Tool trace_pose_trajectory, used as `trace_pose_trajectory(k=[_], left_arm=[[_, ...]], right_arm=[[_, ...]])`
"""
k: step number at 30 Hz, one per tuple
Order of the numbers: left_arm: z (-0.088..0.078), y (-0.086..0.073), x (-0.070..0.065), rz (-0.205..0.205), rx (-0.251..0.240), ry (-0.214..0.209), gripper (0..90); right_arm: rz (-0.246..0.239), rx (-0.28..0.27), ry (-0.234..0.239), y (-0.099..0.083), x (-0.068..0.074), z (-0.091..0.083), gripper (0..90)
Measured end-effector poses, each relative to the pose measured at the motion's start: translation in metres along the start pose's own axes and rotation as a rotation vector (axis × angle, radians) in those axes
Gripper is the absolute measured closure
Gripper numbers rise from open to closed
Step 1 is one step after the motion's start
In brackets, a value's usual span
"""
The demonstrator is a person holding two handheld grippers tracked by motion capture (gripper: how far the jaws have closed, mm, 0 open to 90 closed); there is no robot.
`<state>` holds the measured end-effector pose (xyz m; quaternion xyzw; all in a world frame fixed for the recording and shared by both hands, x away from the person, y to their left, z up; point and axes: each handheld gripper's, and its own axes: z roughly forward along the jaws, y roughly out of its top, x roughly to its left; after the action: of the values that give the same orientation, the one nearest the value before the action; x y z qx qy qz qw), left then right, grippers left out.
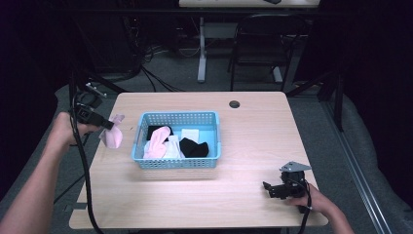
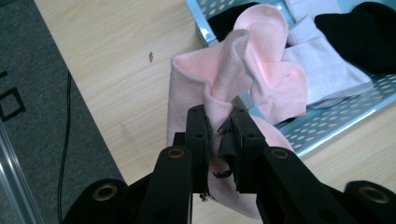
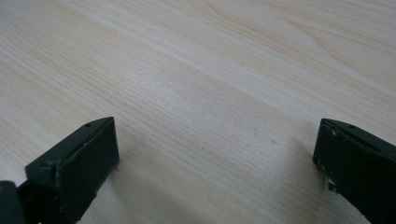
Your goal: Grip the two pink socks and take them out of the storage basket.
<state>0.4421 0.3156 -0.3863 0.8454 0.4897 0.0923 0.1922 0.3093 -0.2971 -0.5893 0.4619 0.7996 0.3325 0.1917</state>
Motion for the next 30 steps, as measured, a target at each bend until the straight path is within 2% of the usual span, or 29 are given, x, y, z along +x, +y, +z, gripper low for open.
trace_pose_trajectory(k=[9, 11, 25, 30], left_arm=[[0.016, -0.010, 0.009, -0.025, 0.064, 0.025, 79.5], [0.023, -0.014, 0.011, -0.041, 0.078, 0.024, 79.5], [0.065, -0.033, 0.020, -0.089, 0.159, 0.008, 79.5], [0.080, -0.038, 0.023, -0.113, 0.164, -0.004, 79.5]], right_arm=[[-0.001, 0.001, 0.003, 0.000, 0.000, 0.000, 0.0], [0.000, 0.001, -0.001, 0.000, 0.000, 0.000, 0.0], [-0.003, 0.003, -0.002, 0.000, 0.000, 0.000, 0.0], [-0.004, 0.003, -0.003, 0.000, 0.000, 0.000, 0.0]])
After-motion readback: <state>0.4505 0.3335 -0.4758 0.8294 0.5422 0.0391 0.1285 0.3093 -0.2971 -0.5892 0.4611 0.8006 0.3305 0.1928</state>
